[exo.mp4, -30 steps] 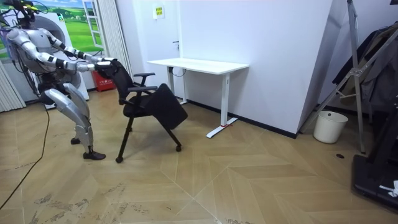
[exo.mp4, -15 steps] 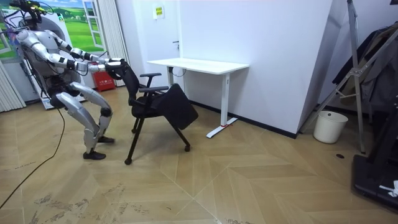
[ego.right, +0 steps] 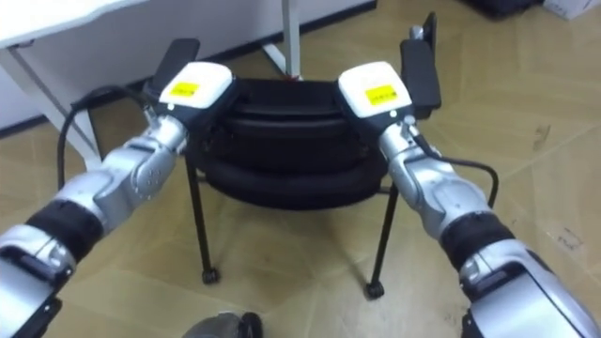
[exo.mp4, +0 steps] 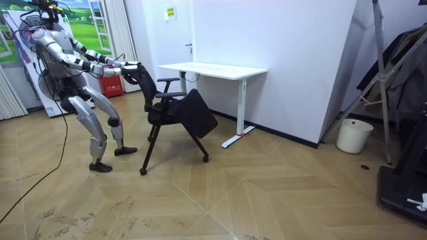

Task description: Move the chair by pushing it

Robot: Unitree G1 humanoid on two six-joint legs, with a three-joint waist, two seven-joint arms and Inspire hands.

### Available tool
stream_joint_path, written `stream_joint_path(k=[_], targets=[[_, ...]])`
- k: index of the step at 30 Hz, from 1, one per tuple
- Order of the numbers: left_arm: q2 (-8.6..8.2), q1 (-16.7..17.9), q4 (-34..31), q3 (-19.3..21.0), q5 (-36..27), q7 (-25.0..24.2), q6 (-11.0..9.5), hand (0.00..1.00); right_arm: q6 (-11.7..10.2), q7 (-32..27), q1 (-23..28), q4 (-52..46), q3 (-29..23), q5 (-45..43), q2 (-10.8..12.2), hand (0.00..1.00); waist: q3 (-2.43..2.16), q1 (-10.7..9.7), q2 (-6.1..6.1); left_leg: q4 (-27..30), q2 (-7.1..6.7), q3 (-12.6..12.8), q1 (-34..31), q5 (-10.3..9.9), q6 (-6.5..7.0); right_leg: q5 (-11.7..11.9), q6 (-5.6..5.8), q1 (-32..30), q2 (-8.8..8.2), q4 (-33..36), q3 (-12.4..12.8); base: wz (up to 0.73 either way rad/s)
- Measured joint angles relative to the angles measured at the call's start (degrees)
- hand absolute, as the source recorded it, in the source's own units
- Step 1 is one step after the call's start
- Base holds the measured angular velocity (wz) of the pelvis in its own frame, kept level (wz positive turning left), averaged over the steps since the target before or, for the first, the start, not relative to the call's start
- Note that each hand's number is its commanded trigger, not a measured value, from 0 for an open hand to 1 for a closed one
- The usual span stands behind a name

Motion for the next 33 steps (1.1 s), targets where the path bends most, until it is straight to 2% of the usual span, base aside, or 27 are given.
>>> stream_joint_path(k=[3,6,8,10,12,15,18,21,22,23,24,25,26,27,28,29,30,31,32,33], targets=[[-0.11,0.28,-0.33,1.27,0.75,0.52,0.3,1.0,0.65,0.0,-0.76,-0.31,0.47,-0.05,0.09,1.0,-0.02,0.56,-0.15,-0.06,-0.35,-0.17,-0.03,0.16,-0.23,-0.7,0.15,0.39,-0.57,-0.16,-0.86,0.08],[-0.12,1.31,-1.48,2.95,2.13,0.96,0.81,1.0,2.41,0.01,-0.84,-1.23,1.13,-0.05,0.75,1.0,-0.17,1.71,-0.75,-0.1,-1.03,-0.35,0.32,0.57,0.33,-2.3,0.73,2.53,-2.75,-0.21,-4.59,0.18],[0.16,3.04,-3.78,3.66,2.73,1.2,2.4,1.0,3.15,0.01,-0.86,-1.23,1.68,0.01,1.55,1.0,-0.24,1.9,-2.0,-0.43,-1.99,-0.26,1.1,0.46,0.32,-3.45,0.51,5.07,-3.56,-0.88,-7.27,0.54],[0.19,4.4,-5.97,4.86,3.98,1.19,3.86,1.0,3.63,0.01,-1.05,-1.19,1.67,-0.12,2.25,1.0,-0.21,2.86,-2.86,-0.68,-2.26,0.15,1.54,0.4,0.34,-4.02,0.42,6.72,-3.65,-1.95,-9.14,0.47],[0.2,5.46,-6.97,5.41,4.29,1.19,4.43,1.0,3.67,0.01,-1.04,-1.31,2.21,-0.13,2.33,1.0,-0.3,3.97,-3.32,-0.79,-2.66,0.53,2.23,0.07,0.4,-4.34,0.75,8.91,-3.73,-3.18,-11.35,0.35],[0.11,6.67,-7.31,5.97,4.31,1.97,4.47,1.0,4.3,0.15,-2.19,-1.16,3.91,-0.16,2.35,1.0,-0.47,7.31,-3.57,-0.77,-3.24,1.78,2.8,-0.89,0.58,-4.64,1.31,11.15,-4.75,-2.89,-15.03,0.35],[-0.12,6.67,-7.71,6.4,4.23,2.02,5.21,1.0,4.36,0.5,-3.06,-0.98,4.09,-0.1,2.35,1.0,-0.38,7.86,-3.91,-0.66,-4.24,2.11,2.81,-1.8,0.87,-4.41,1.76,11.37,-5.52,-0.06,-14.59,0.69],[0.35,7.76,-9.98,7.19,4.27,2.05,5.96,1.0,4.3,0.54,-3.95,-1.04,4.07,0.02,2.43,1.0,-0.18,10.76,-5.51,-0.1,-5.27,2.06,2.49,-2.38,1.33,-4.4,1.79,11.56,-4.76,-0.29,-11.86,0.46],[0.56,8.19,-10.47,7.41,4.26,2.08,6.06,1.0,4.3,0.56,-4.08,-1.0,4.28,0.11,2.61,1.0,-0.27,11.95,-6.07,0.08,-5.83,2.07,2.44,-2.89,1.29,-4.4,1.79,11.75,-4.54,-0.41,-10.71,0.53],[0.6,8.28,-10.55,7.48,4.2,2.13,6.16,1.0,4.16,0.55,-4.16,-1.05,4.32,0.1,2.56,1.0,-0.08,12.33,-6.87,-0.35,-7.09,2.2,2.42,-2.96,1.32,-4.4,1.79,12.1,-4.5,-0.26,-9.32,0.8],[0.56,8.29,-10.53,7.5,3.89,2.26,6.26,1.0,4.07,0.55,-4.6,-0.99,4.68,0.11,2.36,1.0,-0.07,12.89,-6.92,-2.09,-8.91,2.99,2.37,-2.6,1.02,-4.4,1.79,12.56,-4.16,0.16,-8.06,0.73],[0.62,8.3,-10.54,7.51,3.67,2.37,6.27,1.0,4.07,0.54,-4.9,-0.79,4.91,0.17,2.34,1.0,-0.08,13.31,-6.72,-2.75,-9.29,4.36,2.27,-2.69,1.83,-4.41,1.8,12.78,-3.87,0.64,-7.82,0.7],[0.87,8.18,-10.62,7.5,3.61,2.65,6.37,1.0,4.08,0.43,-5.5,-0.07,5.0,0.41,2.83,1.0,-0.63,13.75,-6.85,-1.58,-8.53,6.21,2.24,-3.43,4.15,-4.43,1.91,13.16,-3.32,1.07,-7.73,0.57],[0.93,8.08,-10.62,7.55,3.61,2.93,6.75,1.0,4.05,0.39,-5.65,0.61,5.11,0.42,3.23,1.0,-0.69,13.94,-7.25,-0.9,-8.61,5.8,2.43,-3.54,4.57,-4.01,2.7,13.08,-2.96,1.35,-7.26,0.61],[1.07,8.04,-10.4,7.6,3.12,3.6,8.05,1.0,4.34,0.09,-7.07,2.46,5.94,0.36,4.17,1.0,-0.51,14.13,-6.59,-0.81,-8.43,0.82,2.9,-3.81,4.81,-2.21,4.84,12.07,-1.98,4.12,-5.99,0.19],[1.82,8.76,-10.12,7.87,1.86,4.84,8.65,1.0,5.03,-0.04,-8.23,2.79,7.57,0.37,5.53,1.0,-0.69,14.34,-5.2,-0.53,-8.06,-5.45,3.05,-3.2,3.83,-3.21,5.06,10.1,-2.24,5.18,-5.28,-0.07],[2.82,9.59,-10.12,7.77,1.01,5.23,8.45,1.0,5.41,0.06,-8.82,3.55,8.73,0.37,6.55,1.0,-0.72,14.35,-4.11,0.76,-7.46,-7.91,3.06,-2.89,3.23,-3.42,4.99,9.48,-2.91,3.87,-5.2,-0.41],[4.2,11.12,-10.11,6.88,0.44,5.8,8.16,1.0,5.16,0.09,-9.54,6.63,9.96,0.88,8.74,1.0,-0.41,15.23,-3.45,7.05,-6.53,-8.39,1.4,-3.11,2.74,-1.7,5.29,9.42,-5.05,-2.4,-5.12,-0.43],[4.73,12.24,-10.52,6.98,0.61,6.56,8.04,1.0,4.2,-0.71,-8.93,6.99,9.87,1.52,9.16,1.0,-0.45,16.17,-3.49,10.3,-6.48,-6.66,0.18,-5.16,2.56,-1.74,6.11,9.74,-6.2,-0.69,-5.22,-0.23],[4.14,12.63,-10.52,7.38,1.17,6.76,8.13,1.0,3.69,-0.65,-8.85,7.12,10.11,1.62,9.11,1.0,-0.85,15.96,-3.49,9.69,-6.95,-5.56,0.12,-5.4,2.57,-1.83,6.15,10.03,-6.75,0.67,-6.42,0.05]])
